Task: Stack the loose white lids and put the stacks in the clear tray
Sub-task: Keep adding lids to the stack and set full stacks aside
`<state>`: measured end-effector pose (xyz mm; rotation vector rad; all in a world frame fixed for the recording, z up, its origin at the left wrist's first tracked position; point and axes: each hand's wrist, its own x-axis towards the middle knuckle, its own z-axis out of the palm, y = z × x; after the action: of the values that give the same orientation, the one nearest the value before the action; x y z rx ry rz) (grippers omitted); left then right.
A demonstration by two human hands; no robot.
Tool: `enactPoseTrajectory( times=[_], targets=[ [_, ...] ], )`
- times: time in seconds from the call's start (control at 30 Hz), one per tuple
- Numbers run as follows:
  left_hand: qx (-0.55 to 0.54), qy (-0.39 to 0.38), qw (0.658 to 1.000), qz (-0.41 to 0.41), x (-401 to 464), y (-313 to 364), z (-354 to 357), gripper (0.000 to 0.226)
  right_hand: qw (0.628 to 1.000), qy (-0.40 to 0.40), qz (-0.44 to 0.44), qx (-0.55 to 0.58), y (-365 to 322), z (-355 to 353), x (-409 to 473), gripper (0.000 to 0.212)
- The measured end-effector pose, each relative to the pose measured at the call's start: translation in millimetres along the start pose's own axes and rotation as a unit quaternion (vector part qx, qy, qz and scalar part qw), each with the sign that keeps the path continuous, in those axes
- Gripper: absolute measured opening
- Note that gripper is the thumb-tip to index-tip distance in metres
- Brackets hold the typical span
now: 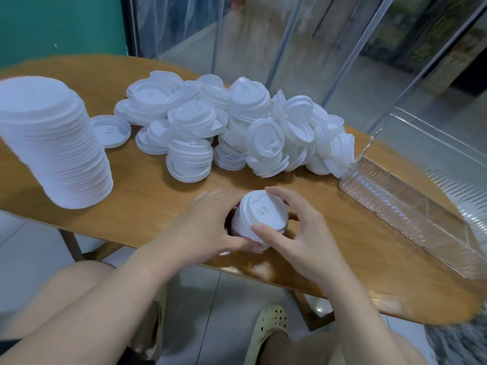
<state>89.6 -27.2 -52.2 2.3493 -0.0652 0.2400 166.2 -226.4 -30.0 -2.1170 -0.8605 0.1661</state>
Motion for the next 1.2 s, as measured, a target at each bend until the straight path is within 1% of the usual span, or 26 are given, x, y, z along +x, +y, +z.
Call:
enactPoseTrajectory(
  times=[0.1,0.17,0.23,0.33,0.37,0.47,0.57,0.67,0.77,0.83,0.93,1.07,1.1,1.2],
  targets=[
    [0.003,-0.001,1.0,-0.008,0,-7,-4,0.056,1.0,-0.006,0.007,-0.005,-3,5,5,0.065],
    [0.004,0.007,1.0,-0.009,2,-11,-7,0.052,1.0,-0.011,0.001,-0.015,-7,5,14,0.074],
    [-0.003,0.02,1.0,-0.016,4,-15,-9,0.052,0.999,0.027,-0.008,-0.025,-8,-1,30,0.076],
    [-0.012,0.036,0.999,-0.031,6,-19,-11,0.066,0.989,0.121,-0.047,-0.075,-6,-12,64,0.062],
    [-0.014,0.036,0.999,-0.034,6,-20,-11,0.068,0.985,0.132,-0.055,-0.099,-5,-13,76,0.065],
    [-0.03,0.042,0.998,-0.041,7,-22,-12,0.071,0.977,0.113,-0.06,-0.171,1,-12,106,0.081],
    [-0.041,0.039,0.997,-0.049,5,-24,-14,0.08,0.967,0.11,-0.072,-0.218,9,-5,120,0.083],
    [-0.042,0.035,0.997,-0.055,4,-28,-15,0.091,0.967,0.118,-0.069,-0.217,11,-2,125,0.081],
    [-0.042,0.026,0.996,-0.073,3,-30,-15,0.099,0.972,0.122,-0.057,-0.192,9,-7,124,0.089],
    [-0.049,0.026,0.996,-0.07,3,-31,-15,0.098,0.982,0.108,-0.045,-0.146,2,-15,118,0.092],
    [-0.065,0.03,0.996,-0.061,3,-32,-16,0.09,0.996,0.057,-0.027,-0.066,-16,-32,100,0.091],
    [-0.078,0.04,0.995,-0.054,5,-26,-14,0.076,0.996,-0.019,-0.053,-0.075,-28,-35,70,0.076],
    [-0.079,0.041,0.995,-0.054,4,-24,-14,0.074,0.995,-0.036,-0.053,-0.076,-30,-33,64,0.075],
    [-0.081,0.035,0.995,-0.056,6,-23,-16,0.074,0.992,-0.069,-0.04,-0.096,-26,-26,54,0.083]
  ],
)
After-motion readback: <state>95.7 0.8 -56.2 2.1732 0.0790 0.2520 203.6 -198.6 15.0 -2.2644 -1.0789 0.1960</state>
